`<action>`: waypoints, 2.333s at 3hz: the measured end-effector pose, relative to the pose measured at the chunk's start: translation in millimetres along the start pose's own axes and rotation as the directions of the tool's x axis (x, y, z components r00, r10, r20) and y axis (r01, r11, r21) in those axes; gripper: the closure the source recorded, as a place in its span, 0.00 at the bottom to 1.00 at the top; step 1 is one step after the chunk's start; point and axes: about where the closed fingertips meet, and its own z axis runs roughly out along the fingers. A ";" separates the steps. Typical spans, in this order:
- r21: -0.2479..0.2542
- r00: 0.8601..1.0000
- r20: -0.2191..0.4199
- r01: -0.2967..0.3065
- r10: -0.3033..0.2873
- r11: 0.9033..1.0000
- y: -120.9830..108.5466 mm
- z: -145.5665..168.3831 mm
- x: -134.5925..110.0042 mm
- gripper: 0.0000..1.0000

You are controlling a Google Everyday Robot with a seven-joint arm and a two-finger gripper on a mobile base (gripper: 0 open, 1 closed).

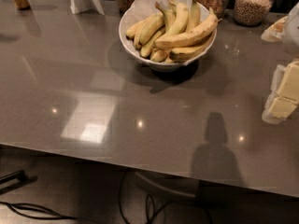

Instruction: Pick banana from white bowl

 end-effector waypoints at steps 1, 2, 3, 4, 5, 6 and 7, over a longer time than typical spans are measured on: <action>0.000 1.000 0.000 0.001 -0.001 1.000 -0.2 0.1 -0.2 0.00; 0.030 0.995 0.031 0.096 -0.097 0.995 -29.6 7.3 -24.2 0.00; 0.078 0.965 0.064 0.248 -0.253 0.966 -76.6 19.4 -64.4 0.00; 0.122 0.932 0.083 0.343 -0.354 0.932 -105.0 25.7 -92.0 0.00; 0.139 0.917 0.090 0.375 -0.389 0.917 -114.6 26.9 -101.8 0.00; 0.139 0.917 0.089 0.375 -0.389 0.916 -114.6 26.9 -101.9 0.00; 0.191 0.898 0.038 0.424 -0.438 0.886 -125.1 29.5 -106.0 0.00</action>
Offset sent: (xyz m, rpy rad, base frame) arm 0.0929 0.0419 0.0115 -0.0132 -0.1166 0.2532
